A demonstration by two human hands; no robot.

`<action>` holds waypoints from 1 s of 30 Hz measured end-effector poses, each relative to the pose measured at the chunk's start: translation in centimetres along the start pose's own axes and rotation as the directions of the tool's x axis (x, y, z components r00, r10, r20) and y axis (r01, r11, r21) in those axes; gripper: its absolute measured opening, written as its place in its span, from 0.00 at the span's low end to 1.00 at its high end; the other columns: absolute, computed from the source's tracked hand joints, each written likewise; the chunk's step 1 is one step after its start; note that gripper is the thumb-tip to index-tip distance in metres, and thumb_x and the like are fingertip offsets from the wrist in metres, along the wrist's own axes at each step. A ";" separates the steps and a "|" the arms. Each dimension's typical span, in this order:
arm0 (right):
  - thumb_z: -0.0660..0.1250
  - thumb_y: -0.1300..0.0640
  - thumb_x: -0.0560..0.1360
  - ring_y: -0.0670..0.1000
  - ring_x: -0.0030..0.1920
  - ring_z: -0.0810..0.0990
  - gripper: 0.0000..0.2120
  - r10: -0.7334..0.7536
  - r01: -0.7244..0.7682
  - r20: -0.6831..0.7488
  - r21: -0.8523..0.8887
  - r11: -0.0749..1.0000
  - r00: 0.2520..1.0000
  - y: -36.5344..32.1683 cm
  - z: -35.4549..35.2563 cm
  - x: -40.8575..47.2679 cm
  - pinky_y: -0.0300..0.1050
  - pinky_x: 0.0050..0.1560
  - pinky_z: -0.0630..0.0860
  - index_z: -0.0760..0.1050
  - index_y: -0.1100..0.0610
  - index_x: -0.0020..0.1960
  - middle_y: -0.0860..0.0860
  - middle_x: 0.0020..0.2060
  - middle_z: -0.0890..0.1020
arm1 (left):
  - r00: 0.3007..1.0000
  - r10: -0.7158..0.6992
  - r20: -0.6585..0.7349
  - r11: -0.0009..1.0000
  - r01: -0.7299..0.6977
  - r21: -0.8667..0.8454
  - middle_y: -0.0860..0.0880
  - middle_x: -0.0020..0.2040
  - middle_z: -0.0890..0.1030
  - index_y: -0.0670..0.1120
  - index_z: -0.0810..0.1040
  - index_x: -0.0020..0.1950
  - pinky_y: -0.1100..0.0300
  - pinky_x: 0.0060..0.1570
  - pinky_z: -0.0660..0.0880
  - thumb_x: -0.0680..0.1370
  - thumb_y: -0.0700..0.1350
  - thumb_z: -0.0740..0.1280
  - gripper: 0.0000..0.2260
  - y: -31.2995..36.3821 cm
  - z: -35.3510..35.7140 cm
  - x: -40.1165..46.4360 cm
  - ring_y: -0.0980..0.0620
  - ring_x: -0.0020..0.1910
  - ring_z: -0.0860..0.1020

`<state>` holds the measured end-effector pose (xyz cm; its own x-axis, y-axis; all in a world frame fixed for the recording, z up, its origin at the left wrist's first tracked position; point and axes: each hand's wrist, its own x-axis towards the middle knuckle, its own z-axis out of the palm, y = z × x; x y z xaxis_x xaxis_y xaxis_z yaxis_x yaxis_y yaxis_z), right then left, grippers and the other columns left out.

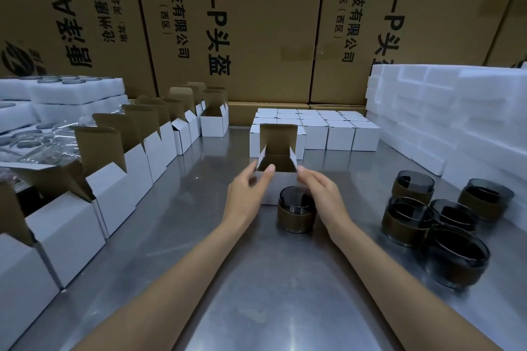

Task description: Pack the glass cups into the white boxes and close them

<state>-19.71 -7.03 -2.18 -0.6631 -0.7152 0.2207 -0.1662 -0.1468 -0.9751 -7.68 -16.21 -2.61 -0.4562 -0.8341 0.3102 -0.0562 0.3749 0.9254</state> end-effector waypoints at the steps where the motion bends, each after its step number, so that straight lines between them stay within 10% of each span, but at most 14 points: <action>1: 0.66 0.47 0.76 0.35 0.47 0.77 0.09 0.007 -0.007 0.001 -0.008 1.000 1.000 -0.1 -0.1 0.0 0.25 0.40 0.72 0.78 0.49 0.53 0.42 0.47 0.81 | 0.999 0.019 -0.029 1.000 -0.019 0.008 0.52 0.67 0.75 0.46 0.72 0.71 0.80 0.50 0.66 0.77 0.56 0.67 0.25 0.1 0.2 -0.1 0.63 0.57 0.75; 5: 0.67 0.40 0.73 0.39 0.50 0.75 0.22 0.052 -0.055 -0.044 -0.069 0.996 0.998 -0.3 -0.1 -0.2 0.31 0.43 0.69 0.74 0.53 0.61 0.45 0.53 0.78 | 0.988 0.040 -0.151 0.997 -0.031 0.064 0.55 0.54 0.78 0.48 0.76 0.57 0.79 0.37 0.67 0.72 0.60 0.70 0.21 0.6 1.0 -0.7 0.65 0.46 0.74; 12: 0.57 0.39 0.78 0.47 0.46 0.77 0.18 0.097 -0.108 -0.113 -0.096 0.990 0.989 -0.8 0.1 0.0 0.43 0.42 0.73 0.75 0.53 0.50 0.46 0.43 0.77 | 0.966 -0.050 -0.252 0.999 0.052 0.003 0.52 0.47 0.81 0.49 0.78 0.53 0.52 0.52 0.76 0.79 0.57 0.62 0.14 0.7 0.8 0.1 0.51 0.50 0.79; 18: 0.54 0.52 0.81 0.46 0.45 0.79 0.14 0.145 -0.143 -0.130 0.022 0.989 0.981 -0.4 -0.2 0.4 0.41 0.38 0.72 0.75 0.51 0.42 0.47 0.42 0.81 | 0.976 -0.186 -0.110 0.935 0.141 -0.326 0.50 0.52 0.79 0.51 0.74 0.62 0.63 0.39 0.76 0.82 0.43 0.59 0.10 0.4 0.2 0.5 0.51 0.48 0.79; 23: 0.55 0.55 0.81 0.47 0.45 0.79 0.12 0.141 -0.132 -0.101 0.084 0.988 0.985 -0.5 -0.4 0.3 0.41 0.41 0.74 0.74 0.52 0.42 0.47 0.41 0.80 | 0.996 -0.074 0.047 0.954 0.085 -0.287 0.48 0.67 0.74 0.47 0.73 0.69 0.46 0.66 0.71 0.83 0.41 0.55 0.16 0.5 -0.2 0.5 0.45 0.66 0.73; 30: 0.60 0.49 0.80 0.49 0.51 0.76 0.07 -0.102 0.092 -0.175 -0.067 0.994 0.979 -0.5 -0.9 -0.6 0.42 0.51 0.71 0.72 0.53 0.50 0.47 0.46 0.77 | 0.995 0.101 0.021 0.979 -0.096 -0.181 0.58 0.62 0.73 0.53 0.72 0.66 0.72 0.60 0.67 0.79 0.46 0.66 0.16 0.0 -0.2 0.4 0.59 0.65 0.69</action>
<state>-19.86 -5.90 -1.77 -0.7602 -0.5657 0.3194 -0.2745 -0.1659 -0.9472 -7.66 -16.61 -2.44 -0.4783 -0.7832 0.3974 0.1496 0.3732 0.9156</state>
